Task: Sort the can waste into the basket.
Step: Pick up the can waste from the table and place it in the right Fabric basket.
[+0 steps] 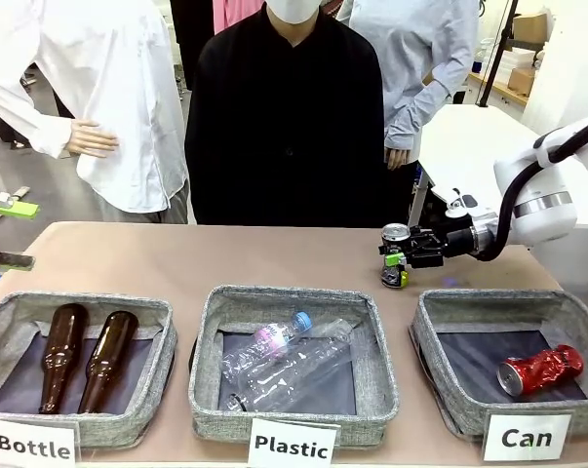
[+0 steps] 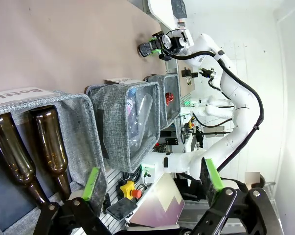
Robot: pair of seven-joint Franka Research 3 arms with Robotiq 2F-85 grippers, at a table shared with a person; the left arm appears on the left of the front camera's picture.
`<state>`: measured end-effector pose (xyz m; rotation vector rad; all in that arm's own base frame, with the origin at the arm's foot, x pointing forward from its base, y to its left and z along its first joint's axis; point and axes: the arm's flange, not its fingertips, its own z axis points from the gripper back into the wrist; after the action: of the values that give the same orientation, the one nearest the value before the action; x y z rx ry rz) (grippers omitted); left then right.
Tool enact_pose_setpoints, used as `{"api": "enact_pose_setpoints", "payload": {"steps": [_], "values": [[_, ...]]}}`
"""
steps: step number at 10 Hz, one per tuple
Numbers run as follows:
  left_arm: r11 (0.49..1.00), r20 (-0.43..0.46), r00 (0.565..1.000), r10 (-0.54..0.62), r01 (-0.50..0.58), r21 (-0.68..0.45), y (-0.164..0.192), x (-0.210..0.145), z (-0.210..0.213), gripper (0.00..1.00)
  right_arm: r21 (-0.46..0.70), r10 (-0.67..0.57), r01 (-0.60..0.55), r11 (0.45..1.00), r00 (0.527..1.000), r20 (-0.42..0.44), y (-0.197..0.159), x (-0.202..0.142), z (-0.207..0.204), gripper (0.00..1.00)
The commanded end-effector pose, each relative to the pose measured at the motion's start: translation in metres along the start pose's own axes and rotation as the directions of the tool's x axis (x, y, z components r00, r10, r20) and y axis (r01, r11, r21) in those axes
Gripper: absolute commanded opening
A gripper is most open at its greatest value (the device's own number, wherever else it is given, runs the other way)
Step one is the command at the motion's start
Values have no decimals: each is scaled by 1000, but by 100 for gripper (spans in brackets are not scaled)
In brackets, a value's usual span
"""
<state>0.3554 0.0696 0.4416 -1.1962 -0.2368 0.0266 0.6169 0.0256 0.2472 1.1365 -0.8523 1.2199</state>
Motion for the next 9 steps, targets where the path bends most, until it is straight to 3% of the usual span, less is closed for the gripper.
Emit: {"api": "enact_pose_setpoints", "payload": {"steps": [1,3,5,7,9], "values": [[1000,-7,1000,2,-2,-4,-2,-3,3,100,18,33,-34,999,998,48,3,12,8,4],[1000,-7,1000,2,-2,-4,-2,-3,3,100,6,71,-71,997,996,48,25,37,18,0],[1000,-7,1000,2,-2,-4,-2,-3,3,100,73,153,-156,985,987,48,55,76,32,0],[1000,-7,1000,2,-2,-4,-2,-3,3,100,107,171,-164,981,984,-57,98,118,45,0],[1000,-7,1000,2,-2,-4,-2,-3,3,100,247,197,-145,958,959,-205,158,144,56,0]]}}
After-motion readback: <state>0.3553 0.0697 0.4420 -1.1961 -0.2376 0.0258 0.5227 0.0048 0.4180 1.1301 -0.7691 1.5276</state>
